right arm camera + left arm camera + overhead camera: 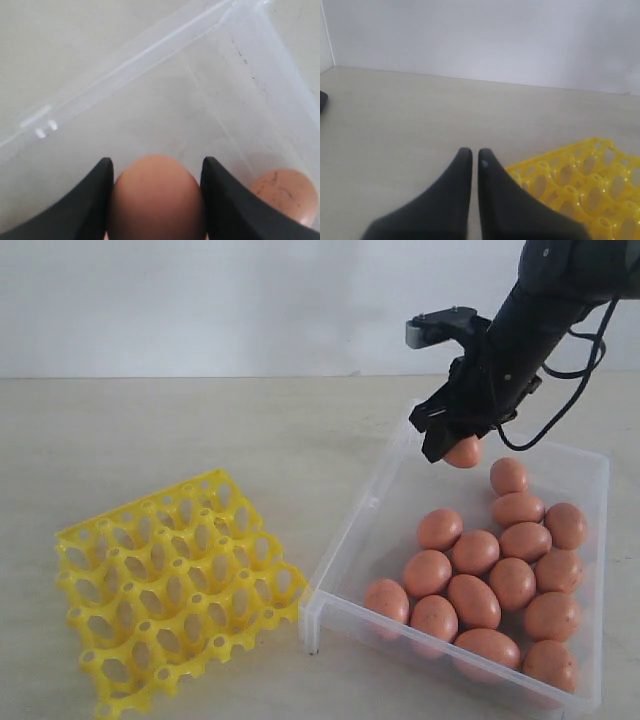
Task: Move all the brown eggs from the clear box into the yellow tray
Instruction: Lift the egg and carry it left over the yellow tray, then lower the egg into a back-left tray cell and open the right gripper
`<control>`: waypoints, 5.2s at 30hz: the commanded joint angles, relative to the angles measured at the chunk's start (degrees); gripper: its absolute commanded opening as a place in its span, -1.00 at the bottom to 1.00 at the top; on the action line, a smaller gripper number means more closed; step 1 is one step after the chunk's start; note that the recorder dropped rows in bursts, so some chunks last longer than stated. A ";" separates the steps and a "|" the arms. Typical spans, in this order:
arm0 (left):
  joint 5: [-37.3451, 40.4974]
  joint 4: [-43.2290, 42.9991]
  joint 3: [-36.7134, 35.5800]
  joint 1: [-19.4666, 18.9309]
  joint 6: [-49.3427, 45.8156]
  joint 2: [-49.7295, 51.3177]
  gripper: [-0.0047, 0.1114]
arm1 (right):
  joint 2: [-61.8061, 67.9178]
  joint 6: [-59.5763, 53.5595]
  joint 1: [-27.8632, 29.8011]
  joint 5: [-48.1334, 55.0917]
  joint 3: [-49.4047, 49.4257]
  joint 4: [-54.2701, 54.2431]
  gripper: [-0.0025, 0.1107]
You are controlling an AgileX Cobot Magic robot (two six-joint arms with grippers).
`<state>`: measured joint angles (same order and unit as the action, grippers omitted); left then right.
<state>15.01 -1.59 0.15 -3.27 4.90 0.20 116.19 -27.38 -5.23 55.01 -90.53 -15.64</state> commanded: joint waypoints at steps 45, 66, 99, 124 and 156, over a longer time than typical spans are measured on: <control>-0.41 -0.14 -0.15 -0.16 0.02 -0.20 -0.85 | -15.97 85.20 -34.61 -103.72 30.36 45.31 -0.96; -0.41 -0.14 -0.15 -0.16 0.02 -0.20 -0.85 | 0.57 115.90 -34.73 -89.59 4.93 87.49 -0.96; -0.41 -0.14 -0.15 -0.16 0.02 -0.20 -0.85 | 20.48 91.53 -34.73 -86.87 -5.00 82.41 -0.96; -0.41 -0.14 -0.15 -0.16 0.02 -0.20 -0.85 | 22.31 80.65 -37.86 -79.27 -5.00 75.04 -0.76; -0.55 -0.14 -0.15 -0.15 0.02 -0.20 -0.85 | 22.21 76.89 -38.00 -78.43 -5.00 74.87 0.14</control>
<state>15.01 -1.59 0.15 -3.27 4.90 0.20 138.70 49.95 -43.31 -24.18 -95.26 59.17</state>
